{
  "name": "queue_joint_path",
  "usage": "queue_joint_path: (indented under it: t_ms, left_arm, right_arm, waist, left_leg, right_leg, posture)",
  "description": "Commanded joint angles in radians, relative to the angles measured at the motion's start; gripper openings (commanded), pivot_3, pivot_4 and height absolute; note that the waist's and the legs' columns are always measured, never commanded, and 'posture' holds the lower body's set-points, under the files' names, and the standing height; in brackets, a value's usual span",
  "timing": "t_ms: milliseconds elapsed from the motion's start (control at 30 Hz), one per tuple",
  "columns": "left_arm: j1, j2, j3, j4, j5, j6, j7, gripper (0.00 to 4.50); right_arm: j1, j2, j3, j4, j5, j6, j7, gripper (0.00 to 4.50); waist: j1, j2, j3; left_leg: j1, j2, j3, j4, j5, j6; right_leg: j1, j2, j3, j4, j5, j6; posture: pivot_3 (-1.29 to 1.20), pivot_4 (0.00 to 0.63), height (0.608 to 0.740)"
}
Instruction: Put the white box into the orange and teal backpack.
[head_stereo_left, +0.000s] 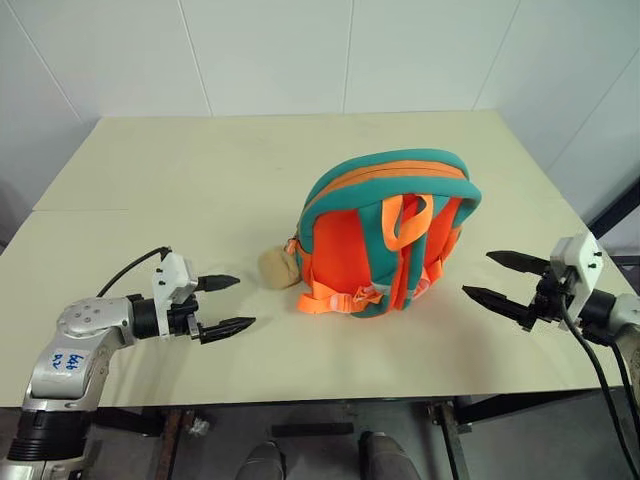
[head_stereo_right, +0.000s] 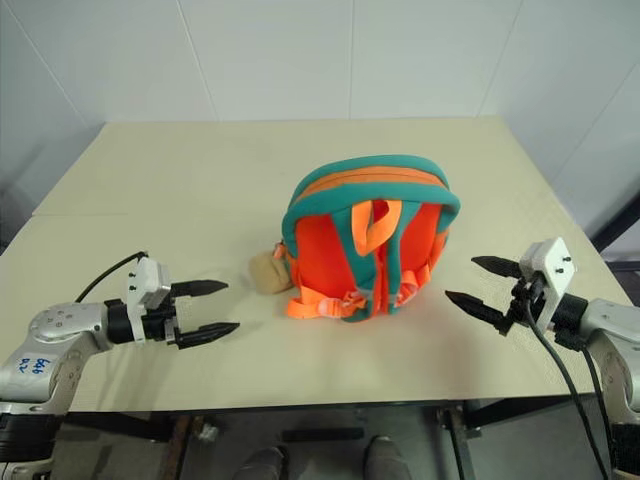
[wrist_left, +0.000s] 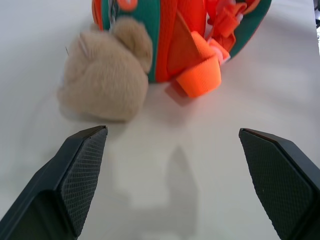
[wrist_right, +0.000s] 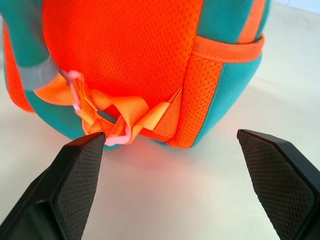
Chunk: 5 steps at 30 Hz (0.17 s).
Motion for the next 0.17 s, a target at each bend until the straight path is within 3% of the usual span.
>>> queue_joint_path:
  t_ms: [33, 167]
  left_arm:
    - [-0.033, 0.002, -0.003, 0.006, -0.005, -0.037, -0.001, 4.5]
    - [-0.044, -0.01, -0.006, 0.004, -0.003, -0.04, 0.025, 4.5]
  right_arm:
    - [0.03, -0.034, -0.002, -0.025, -0.007, -0.022, 0.031, 4.46]
    - [0.036, -0.031, 0.047, 0.002, -0.054, -0.069, 0.038, 4.46]
  waist:
    - [0.001, 0.0, 0.0]
    - [0.001, 0.0, 0.0]
  left_leg:
    - [0.0, 0.0, 0.0, 0.0, 0.0, 0.0]
    - [0.0, 0.0, 0.0, 0.0, 0.0, 0.0]
  right_leg:
    - [0.0, 0.0, 0.0, 0.0, 0.0, 0.001]
    - [0.0, 0.0, 0.0, 0.0, 0.0, 0.001]
  posture:
    - [0.0, 0.15, 0.74]
    - [0.0, 0.15, 0.74]
